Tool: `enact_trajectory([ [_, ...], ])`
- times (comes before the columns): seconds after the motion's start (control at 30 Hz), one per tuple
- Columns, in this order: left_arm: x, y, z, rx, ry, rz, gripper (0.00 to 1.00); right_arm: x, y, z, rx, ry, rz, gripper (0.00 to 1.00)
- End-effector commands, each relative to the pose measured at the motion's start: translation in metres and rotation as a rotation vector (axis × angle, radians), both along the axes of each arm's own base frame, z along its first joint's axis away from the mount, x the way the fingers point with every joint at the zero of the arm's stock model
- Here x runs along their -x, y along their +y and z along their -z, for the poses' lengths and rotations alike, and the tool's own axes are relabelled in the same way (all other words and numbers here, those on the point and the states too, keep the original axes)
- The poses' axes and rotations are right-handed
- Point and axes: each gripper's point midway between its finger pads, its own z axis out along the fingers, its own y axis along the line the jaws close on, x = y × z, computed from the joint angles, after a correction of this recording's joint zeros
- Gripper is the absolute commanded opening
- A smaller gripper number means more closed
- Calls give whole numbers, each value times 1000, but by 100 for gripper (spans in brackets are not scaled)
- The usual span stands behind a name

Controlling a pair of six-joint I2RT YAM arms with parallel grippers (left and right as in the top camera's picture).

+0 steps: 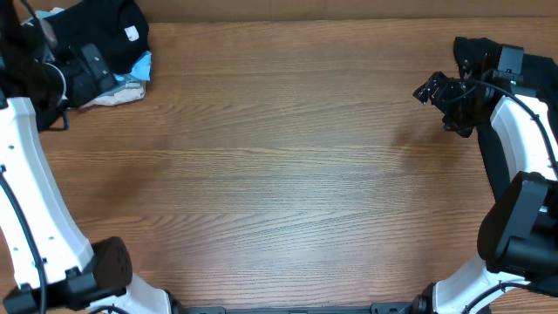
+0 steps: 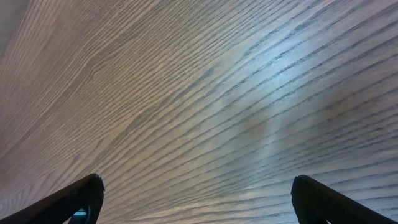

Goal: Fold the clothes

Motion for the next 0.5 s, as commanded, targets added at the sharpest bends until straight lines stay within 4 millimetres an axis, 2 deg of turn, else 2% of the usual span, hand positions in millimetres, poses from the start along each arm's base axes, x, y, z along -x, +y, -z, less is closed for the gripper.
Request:
enact_trajectory([
  [0.0, 26, -30, -37, 3, -123, 109, 100, -7, -2, -9, 7, -28, 1, 100],
  [0.13, 52, -54, -62, -3, -207, 166, 100, -7, -2, -9, 7, -27, 1, 100],
  [0.23, 71, -72, -69, -4, -234, 219, 100, -7, -2, -9, 7, -27, 1, 100],
  [0.37, 100, -99, -57, 32, -207, 286, 100, -7, -2, -9, 7, -27, 1, 100],
  [0.47, 122, -110, -44, 53, -176, 314, 100, -7, -2, -9, 7, -27, 1, 100],
])
